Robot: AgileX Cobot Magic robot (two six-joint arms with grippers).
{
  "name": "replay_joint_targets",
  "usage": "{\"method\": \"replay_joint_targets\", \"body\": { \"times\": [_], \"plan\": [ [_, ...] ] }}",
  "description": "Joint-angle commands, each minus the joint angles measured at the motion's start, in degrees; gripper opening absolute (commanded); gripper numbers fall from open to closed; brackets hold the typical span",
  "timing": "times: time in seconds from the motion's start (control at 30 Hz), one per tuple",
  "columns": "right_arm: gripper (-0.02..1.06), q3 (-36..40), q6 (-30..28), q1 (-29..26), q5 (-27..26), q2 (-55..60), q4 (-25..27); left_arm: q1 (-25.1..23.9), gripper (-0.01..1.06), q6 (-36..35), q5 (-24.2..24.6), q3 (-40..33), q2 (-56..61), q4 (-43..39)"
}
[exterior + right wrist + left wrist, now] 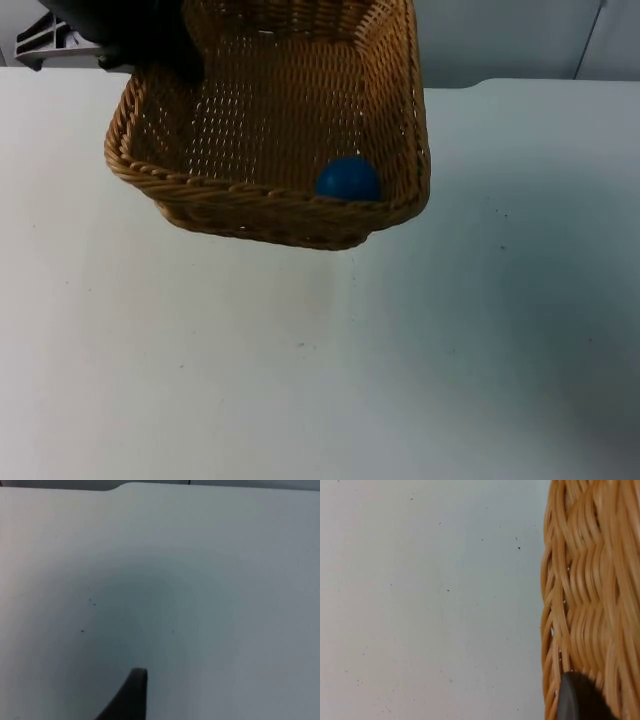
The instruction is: Pick up the basket with the left hand and place the ball into the basket with the right hand.
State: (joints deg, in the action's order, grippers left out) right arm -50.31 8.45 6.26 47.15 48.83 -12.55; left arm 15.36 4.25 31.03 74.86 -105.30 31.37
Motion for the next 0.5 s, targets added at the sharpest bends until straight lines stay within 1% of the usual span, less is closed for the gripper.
{"method": "replay_joint_targets", "body": {
  "times": [0.0, 0.27, 0.37, 0.4, 0.47],
  "plan": [
    [1.01, 0.2, 0.4, 0.2, -0.8, 0.0, -1.0, 0.2, 0.00, -0.3, -0.2, 0.4, -1.7, 3.5],
    [1.01, 0.2, 0.6, 0.2, -0.6, 0.0, -3.9, 0.9, 0.00, 0.1, -0.9, 0.4, -8.9, 6.2],
    [1.01, 0.2, 0.8, 0.2, -0.6, 0.0, -3.9, 0.9, 0.00, 3.1, -1.4, 0.4, -11.8, 9.7],
    [1.01, 0.2, 0.8, 0.2, -0.6, 0.0, -3.9, 0.9, 0.00, 3.1, -1.4, 0.4, -11.8, 9.7],
    [1.01, 0.2, 0.8, 0.2, -0.2, 0.0, -4.3, 0.9, 0.00, 6.4, -2.3, 0.4, -13.4, 12.5]
  ]
}}
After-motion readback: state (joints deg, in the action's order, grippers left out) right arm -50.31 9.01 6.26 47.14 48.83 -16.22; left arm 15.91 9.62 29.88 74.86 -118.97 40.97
